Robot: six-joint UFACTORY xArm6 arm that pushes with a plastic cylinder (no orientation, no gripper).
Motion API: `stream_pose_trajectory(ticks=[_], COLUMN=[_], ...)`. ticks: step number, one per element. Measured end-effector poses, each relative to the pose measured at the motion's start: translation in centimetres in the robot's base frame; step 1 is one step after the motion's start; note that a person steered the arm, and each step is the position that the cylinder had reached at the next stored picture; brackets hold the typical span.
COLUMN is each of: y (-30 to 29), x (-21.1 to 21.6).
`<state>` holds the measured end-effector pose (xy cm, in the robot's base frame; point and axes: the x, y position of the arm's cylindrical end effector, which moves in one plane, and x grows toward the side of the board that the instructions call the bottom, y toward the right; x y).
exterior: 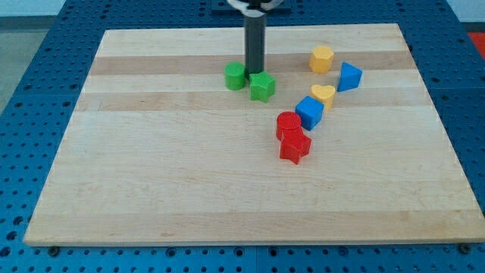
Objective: Separate the green blocks from each other
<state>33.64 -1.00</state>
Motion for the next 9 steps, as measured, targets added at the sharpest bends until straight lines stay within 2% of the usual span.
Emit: stream_pose_trajectory(ticks=[2, 4, 7, 9], y=[-0.8, 0.9, -2.5, -4.1], x=[1.1, 1.1, 2.0, 9.8])
